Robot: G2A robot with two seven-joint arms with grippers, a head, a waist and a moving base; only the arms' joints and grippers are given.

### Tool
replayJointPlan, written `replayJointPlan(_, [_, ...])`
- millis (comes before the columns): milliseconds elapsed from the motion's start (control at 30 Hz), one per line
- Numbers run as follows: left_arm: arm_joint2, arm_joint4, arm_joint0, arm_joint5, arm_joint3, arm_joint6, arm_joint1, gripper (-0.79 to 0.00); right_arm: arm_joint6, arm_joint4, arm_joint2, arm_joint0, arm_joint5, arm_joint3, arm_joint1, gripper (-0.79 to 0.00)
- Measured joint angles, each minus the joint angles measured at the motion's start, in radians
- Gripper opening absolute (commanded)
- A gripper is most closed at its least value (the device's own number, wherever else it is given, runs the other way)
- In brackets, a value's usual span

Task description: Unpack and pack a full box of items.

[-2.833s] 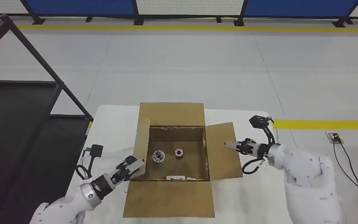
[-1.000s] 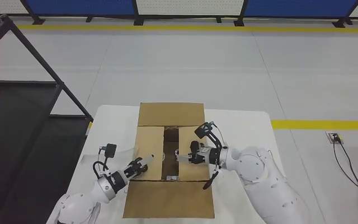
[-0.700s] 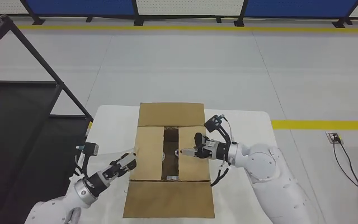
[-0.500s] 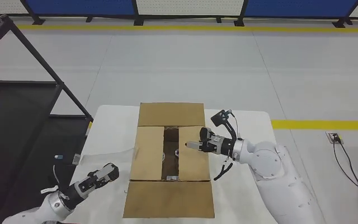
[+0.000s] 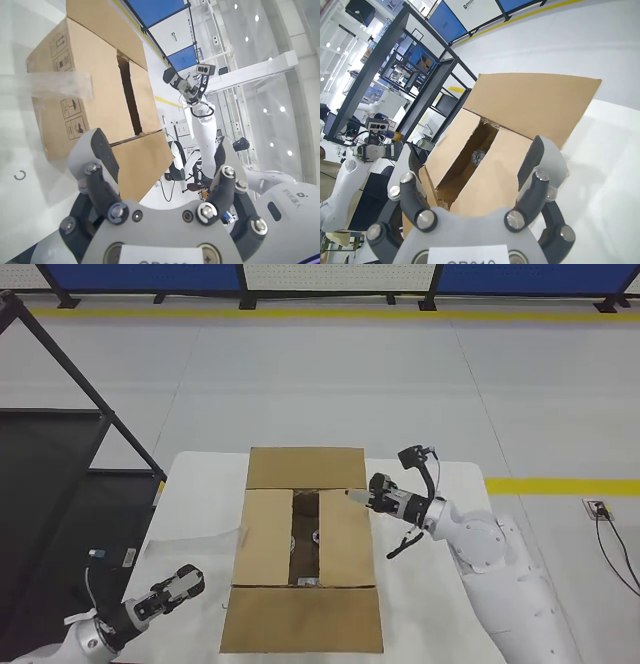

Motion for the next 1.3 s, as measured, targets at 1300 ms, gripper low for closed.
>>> replayJointPlan(1300, [0.166, 0.065, -0.02, -0.089, 0.095, -0.271, 0.051, 0.0, -0.054, 0.223, -0.205, 0.5, -0.378, 0.932, -0.127, 0.0])
